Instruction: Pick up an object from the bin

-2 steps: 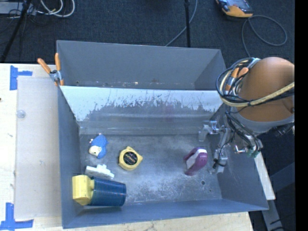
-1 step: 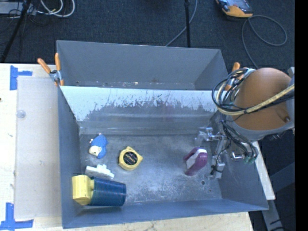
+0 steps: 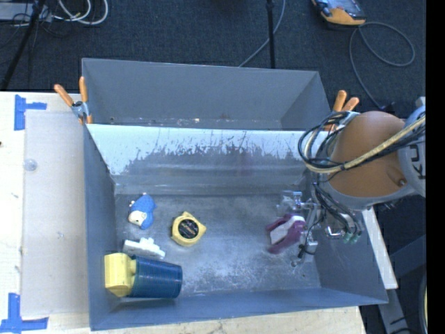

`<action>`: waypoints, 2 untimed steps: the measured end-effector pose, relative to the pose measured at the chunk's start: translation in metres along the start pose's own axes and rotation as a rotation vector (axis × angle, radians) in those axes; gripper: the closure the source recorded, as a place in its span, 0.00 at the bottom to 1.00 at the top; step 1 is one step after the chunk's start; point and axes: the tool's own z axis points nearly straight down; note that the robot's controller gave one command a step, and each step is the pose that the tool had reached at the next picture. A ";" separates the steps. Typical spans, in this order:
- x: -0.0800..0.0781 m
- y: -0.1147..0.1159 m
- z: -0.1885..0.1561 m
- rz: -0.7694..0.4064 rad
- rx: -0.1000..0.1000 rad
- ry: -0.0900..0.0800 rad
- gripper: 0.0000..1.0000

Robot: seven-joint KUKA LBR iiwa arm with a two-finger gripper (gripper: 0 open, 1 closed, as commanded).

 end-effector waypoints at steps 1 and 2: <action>-0.010 -0.005 0.020 -0.038 0.000 0.000 0.00; -0.028 -0.013 0.054 -0.012 -0.002 0.006 1.00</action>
Offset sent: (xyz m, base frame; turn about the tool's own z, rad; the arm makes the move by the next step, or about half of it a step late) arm 0.0276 -0.0134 -0.0585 -0.0076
